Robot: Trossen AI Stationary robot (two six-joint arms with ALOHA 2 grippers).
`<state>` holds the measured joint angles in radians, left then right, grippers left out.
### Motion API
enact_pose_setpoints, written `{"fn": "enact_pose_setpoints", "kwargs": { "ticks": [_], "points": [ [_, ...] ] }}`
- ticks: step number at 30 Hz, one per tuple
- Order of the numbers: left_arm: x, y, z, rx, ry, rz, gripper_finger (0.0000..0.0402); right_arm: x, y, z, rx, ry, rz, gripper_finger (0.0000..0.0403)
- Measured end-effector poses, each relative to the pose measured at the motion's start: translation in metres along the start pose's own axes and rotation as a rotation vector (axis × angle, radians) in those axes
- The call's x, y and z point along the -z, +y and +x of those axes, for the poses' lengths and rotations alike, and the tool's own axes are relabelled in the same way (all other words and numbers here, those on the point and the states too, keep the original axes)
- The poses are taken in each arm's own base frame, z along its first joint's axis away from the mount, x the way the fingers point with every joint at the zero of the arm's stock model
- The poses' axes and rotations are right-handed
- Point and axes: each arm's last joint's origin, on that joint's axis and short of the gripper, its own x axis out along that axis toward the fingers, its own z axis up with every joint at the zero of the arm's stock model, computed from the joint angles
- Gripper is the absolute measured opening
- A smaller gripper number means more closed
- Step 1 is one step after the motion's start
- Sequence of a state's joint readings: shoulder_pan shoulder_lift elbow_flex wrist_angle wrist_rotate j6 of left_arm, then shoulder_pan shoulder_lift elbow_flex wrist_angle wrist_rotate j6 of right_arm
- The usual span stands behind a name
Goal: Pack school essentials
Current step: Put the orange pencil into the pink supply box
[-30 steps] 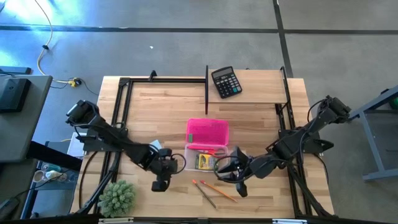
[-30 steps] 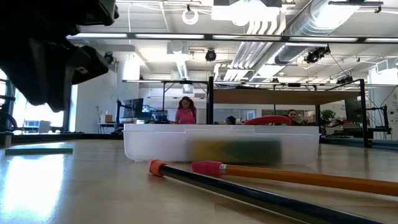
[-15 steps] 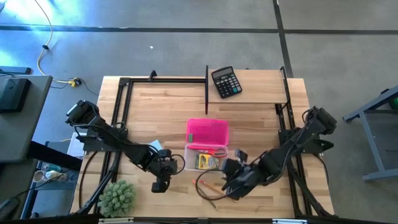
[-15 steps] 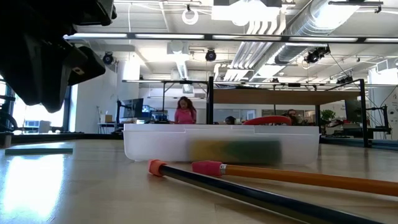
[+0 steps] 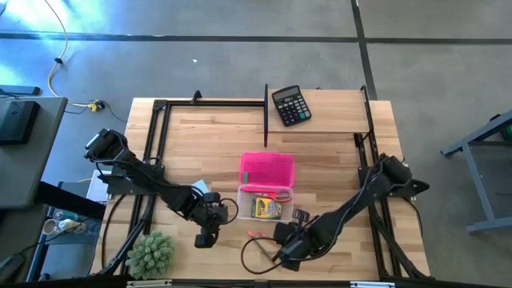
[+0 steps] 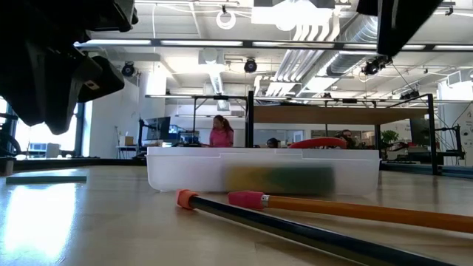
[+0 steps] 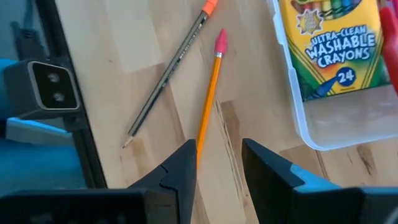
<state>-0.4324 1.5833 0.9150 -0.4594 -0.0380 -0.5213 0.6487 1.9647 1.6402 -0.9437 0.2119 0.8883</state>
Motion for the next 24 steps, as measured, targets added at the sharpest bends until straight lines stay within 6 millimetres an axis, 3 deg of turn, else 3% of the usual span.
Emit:
{"fn": "enact_pose_setpoints", "kwargs": {
  "ticks": [24],
  "points": [
    [0.005,0.002,0.000,-0.004,0.068,-0.001,0.0094,0.015,0.022,0.067,0.042,0.024,-0.113,0.0119]
  ]
}}
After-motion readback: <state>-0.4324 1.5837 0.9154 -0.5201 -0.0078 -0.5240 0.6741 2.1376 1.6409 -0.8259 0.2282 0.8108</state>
